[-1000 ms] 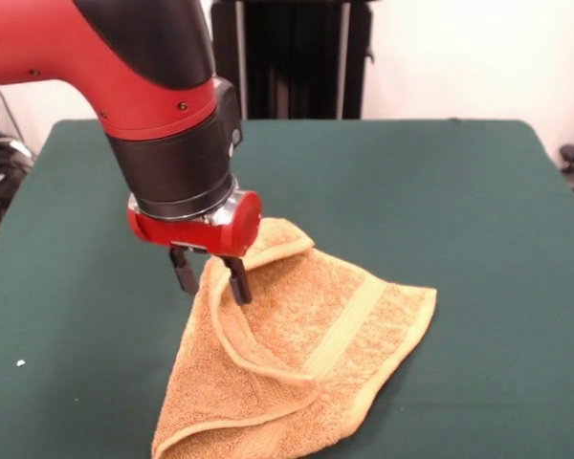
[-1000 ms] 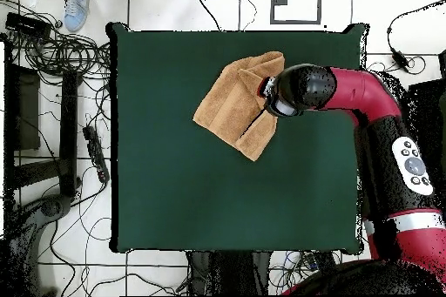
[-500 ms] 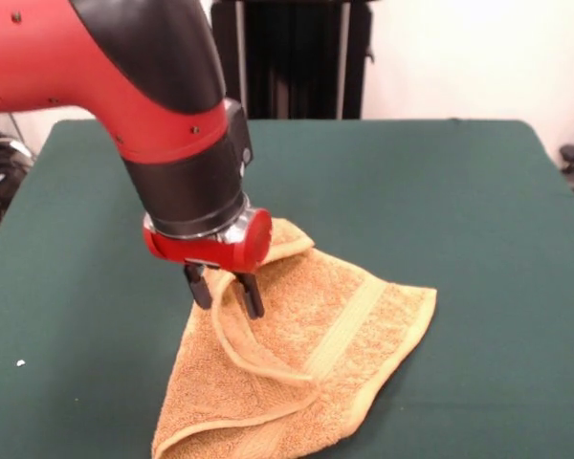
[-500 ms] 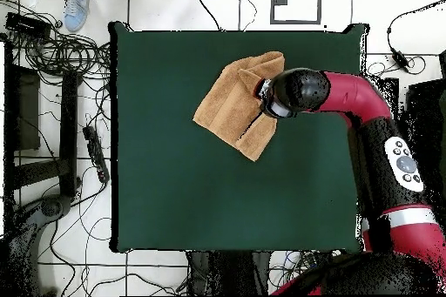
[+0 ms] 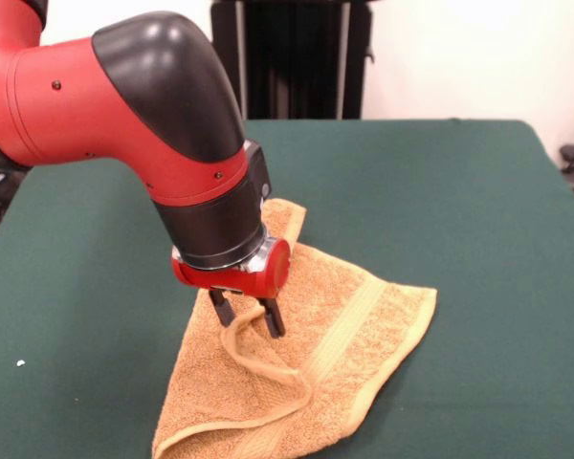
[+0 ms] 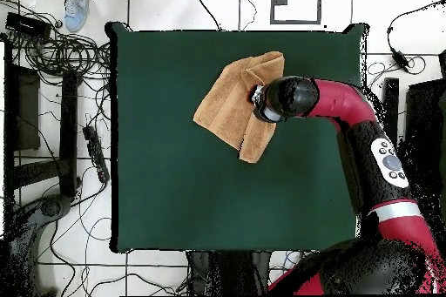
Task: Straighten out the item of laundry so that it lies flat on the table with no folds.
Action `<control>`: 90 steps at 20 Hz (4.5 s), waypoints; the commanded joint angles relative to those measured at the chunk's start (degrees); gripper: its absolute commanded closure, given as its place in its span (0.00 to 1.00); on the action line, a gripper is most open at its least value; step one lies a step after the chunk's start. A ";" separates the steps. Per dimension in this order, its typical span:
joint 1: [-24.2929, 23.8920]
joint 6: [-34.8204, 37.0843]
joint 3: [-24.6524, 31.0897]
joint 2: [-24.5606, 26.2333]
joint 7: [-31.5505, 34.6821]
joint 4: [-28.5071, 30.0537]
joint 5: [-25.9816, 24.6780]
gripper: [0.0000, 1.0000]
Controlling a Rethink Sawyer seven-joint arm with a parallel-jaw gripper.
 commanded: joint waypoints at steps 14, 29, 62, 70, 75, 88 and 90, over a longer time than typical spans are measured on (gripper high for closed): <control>1.39 -3.34 1.88 1.90 -15.10 0.73 -3.21 0.00; 2.42 -1.87 0.85 -2.92 -12.73 2.87 -3.31 0.00; -0.80 5.95 1.12 -6.16 -22.17 -3.85 -3.74 1.00; -2.10 6.59 2.05 -4.76 -26.37 -8.58 -4.89 1.00; -2.69 5.59 2.41 -2.55 -28.12 -9.76 -4.80 1.00; -5.35 -3.48 -1.13 -4.74 -20.46 -1.42 -3.41 1.00; -5.50 -4.90 -1.55 -5.48 -18.39 0.78 -3.34 1.00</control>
